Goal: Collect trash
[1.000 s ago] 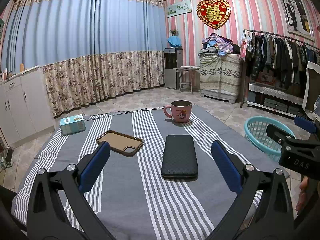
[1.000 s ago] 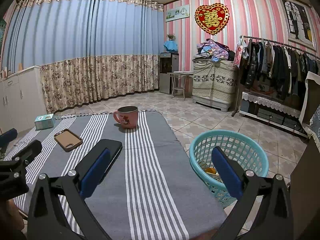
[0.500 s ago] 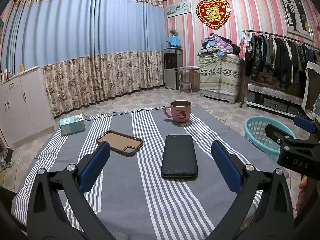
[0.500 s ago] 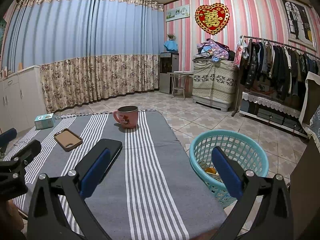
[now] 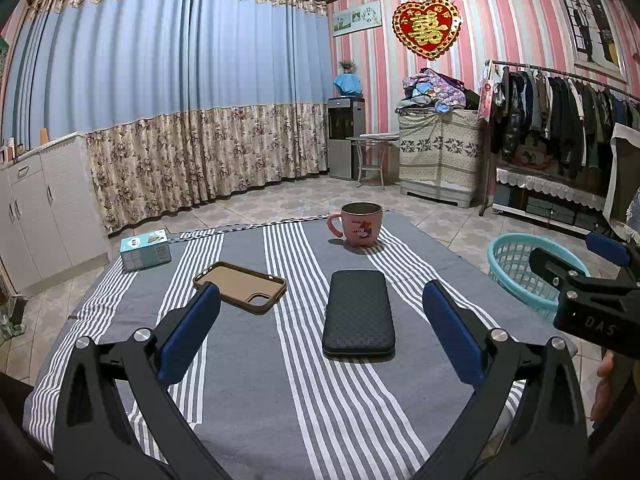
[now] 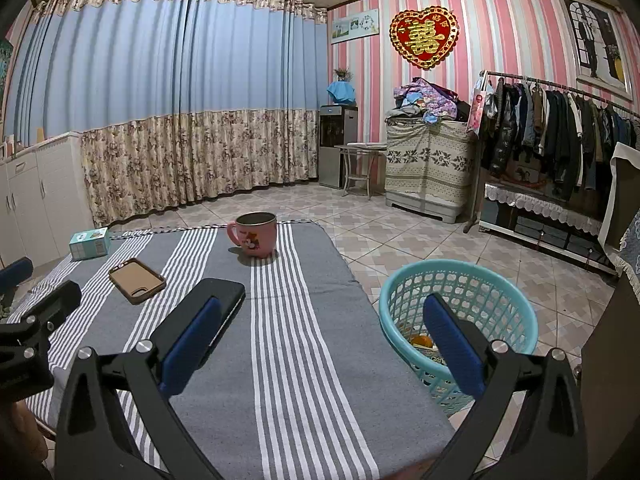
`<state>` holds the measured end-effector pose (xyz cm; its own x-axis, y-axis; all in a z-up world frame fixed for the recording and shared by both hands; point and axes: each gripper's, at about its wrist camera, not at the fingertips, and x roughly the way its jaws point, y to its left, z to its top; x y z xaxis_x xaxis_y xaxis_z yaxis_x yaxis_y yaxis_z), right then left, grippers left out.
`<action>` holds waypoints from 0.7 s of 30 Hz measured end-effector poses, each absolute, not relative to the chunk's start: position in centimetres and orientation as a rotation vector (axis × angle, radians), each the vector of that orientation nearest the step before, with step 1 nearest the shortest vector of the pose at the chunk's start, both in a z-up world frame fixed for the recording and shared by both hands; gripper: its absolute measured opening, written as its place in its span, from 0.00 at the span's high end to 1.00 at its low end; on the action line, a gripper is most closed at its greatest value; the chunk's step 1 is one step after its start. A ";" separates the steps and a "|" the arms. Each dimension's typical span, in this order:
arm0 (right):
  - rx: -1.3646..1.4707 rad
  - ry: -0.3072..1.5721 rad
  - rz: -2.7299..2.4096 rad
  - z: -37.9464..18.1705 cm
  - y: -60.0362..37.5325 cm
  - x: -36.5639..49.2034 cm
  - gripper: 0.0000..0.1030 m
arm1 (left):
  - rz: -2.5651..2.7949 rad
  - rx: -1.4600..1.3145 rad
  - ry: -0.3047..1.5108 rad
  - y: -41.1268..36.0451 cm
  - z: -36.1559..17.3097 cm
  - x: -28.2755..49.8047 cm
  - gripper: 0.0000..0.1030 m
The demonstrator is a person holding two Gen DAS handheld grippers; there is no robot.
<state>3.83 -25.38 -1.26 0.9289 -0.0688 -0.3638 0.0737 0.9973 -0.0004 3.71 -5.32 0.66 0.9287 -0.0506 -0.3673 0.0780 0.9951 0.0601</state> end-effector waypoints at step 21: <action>0.015 0.372 -0.072 -1.3 -25.4 3.9 0.04 | -0.063 0.076 0.369 -5.5 0.6 3.5 0.05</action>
<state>3.86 -25.40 -1.26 0.9292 -0.0673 -0.3633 0.0728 0.9973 0.0015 3.52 -5.52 0.60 0.9308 -0.0477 -0.3623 0.0753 0.9952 0.0626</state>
